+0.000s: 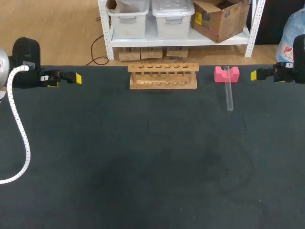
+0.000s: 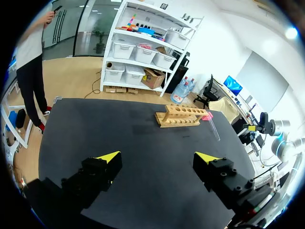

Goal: Grasp the test tube, adjust it, and insert it.

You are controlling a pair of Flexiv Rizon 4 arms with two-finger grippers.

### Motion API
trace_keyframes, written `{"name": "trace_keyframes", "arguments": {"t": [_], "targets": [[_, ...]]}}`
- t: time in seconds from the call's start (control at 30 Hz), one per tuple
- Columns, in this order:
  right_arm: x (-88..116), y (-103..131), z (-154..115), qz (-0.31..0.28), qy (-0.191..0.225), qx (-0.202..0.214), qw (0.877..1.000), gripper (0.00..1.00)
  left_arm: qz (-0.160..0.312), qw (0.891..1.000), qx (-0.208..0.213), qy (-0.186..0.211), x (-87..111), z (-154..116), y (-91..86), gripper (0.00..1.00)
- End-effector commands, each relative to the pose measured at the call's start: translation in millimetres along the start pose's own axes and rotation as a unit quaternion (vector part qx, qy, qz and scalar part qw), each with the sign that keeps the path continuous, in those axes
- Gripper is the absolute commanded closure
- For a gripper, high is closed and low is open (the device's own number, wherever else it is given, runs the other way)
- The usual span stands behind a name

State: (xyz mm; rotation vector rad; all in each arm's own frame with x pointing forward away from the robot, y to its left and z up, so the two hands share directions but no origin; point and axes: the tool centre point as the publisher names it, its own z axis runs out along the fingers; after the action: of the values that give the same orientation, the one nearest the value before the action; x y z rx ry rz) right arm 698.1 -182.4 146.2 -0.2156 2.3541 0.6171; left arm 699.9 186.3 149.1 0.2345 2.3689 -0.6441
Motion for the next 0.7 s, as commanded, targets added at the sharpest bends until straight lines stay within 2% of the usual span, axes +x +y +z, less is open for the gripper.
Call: {"name": "trace_keyframes", "arguments": {"t": [0.03, 0.53, 0.7], "targets": [[0.1, 0.8, -1.1, 0.000, 0.000, 0.002, 1.000, 0.00, -0.001, 1.000, -0.004, 0.002, -0.9, -0.2, -1.5, 0.00], [0.1, 0.8, -1.1, 0.000, 0.000, 0.002, 1.000, 0.00, -0.001, 1.000, -0.004, 0.002, -0.9, -0.2, -1.5, 0.00], [0.1, 0.8, -1.1, 0.000, 0.000, 0.002, 1.000, 0.00, 0.036, 0.999, 0.022, -0.006, -6.7, 2.4, 1.8, 0.00]]}}
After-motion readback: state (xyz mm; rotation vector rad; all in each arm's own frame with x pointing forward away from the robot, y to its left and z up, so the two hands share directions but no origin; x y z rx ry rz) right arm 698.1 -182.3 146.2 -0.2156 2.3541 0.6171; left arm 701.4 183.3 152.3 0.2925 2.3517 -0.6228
